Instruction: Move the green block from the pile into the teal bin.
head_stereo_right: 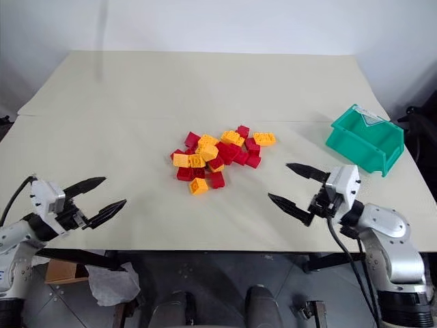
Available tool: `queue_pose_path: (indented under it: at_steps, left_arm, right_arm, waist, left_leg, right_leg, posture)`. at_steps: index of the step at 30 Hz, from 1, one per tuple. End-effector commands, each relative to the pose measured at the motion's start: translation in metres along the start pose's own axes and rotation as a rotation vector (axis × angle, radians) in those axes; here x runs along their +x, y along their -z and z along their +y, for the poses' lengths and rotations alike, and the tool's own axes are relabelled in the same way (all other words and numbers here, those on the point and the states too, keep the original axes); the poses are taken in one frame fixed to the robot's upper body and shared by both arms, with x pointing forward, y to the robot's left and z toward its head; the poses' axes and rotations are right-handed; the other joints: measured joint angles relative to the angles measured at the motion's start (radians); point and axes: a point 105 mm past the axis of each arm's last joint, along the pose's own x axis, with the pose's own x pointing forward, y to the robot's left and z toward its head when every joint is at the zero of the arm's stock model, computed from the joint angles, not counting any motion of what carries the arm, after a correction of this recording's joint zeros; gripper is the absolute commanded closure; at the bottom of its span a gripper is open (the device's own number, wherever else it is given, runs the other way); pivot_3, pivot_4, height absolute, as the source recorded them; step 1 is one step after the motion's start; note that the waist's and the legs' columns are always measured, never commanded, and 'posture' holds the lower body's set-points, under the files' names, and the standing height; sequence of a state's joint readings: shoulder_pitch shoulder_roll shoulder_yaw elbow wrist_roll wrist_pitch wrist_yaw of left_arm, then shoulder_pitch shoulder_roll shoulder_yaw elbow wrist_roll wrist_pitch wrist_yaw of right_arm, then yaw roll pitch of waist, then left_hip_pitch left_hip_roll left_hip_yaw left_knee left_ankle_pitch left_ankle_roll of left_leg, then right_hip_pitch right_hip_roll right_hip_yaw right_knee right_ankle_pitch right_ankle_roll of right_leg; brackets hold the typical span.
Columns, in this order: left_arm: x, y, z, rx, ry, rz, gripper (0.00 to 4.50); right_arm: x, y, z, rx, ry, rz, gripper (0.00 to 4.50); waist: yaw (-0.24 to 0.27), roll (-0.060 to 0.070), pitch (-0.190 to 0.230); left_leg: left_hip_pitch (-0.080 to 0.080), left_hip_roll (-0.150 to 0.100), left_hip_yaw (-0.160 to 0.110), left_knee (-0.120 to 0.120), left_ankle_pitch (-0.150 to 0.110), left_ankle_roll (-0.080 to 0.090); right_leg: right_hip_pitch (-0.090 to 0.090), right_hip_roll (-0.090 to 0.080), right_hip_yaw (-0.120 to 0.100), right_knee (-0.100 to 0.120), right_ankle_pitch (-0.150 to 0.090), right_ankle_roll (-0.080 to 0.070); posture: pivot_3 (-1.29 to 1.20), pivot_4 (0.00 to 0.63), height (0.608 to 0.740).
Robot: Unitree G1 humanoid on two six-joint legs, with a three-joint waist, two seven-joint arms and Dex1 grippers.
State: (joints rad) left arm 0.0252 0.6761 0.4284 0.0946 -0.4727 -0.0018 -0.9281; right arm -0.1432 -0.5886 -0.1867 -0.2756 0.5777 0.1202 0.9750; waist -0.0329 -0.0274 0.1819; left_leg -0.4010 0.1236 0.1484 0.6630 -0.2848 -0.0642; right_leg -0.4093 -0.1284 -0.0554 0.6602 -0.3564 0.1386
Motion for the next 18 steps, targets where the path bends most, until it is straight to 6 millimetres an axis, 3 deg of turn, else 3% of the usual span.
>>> queue_pose_path:
  at_steps: [1, 5, 18]
  left_arm:
    - [-0.019, 0.007, 0.012, -0.026, -0.090, 0.002, 0.00]
    - [-0.023, -0.001, 0.023, -0.059, -0.139, -0.048, 0.00]
    - [0.001, -0.023, 0.006, -0.024, -0.038, -0.099, 0.00]
  right_arm:
    - [0.009, -0.015, 0.006, -0.033, -0.019, -0.049, 0.04]
    - [0.002, -0.005, 0.005, -0.033, -0.001, -0.013, 0.04]
    - [-0.007, 0.011, 0.004, -0.025, 0.016, 0.057, 0.04]
  waist:
    - [0.005, 0.000, 0.000]
    - [0.023, -0.003, -0.001]
    - [0.028, -0.003, -0.002]
  left_leg:
    - [0.000, 0.000, 0.000, 0.000, 0.000, 0.000]
    - [-0.001, -0.001, 0.000, 0.001, -0.001, 0.001]
    - [0.000, 0.000, 0.001, 0.001, -0.002, 0.000]
  right_leg:
    - [0.000, 0.000, 0.000, 0.000, 0.000, 0.000]
    - [0.001, -0.001, -0.001, -0.001, 0.000, 0.000]
    - [0.001, -0.001, -0.002, -0.001, 0.000, 0.000]
  posture:
    - [0.00, 0.150, 0.740]
    - [0.00, 0.150, 0.740]
    - [0.00, 0.150, 0.740]
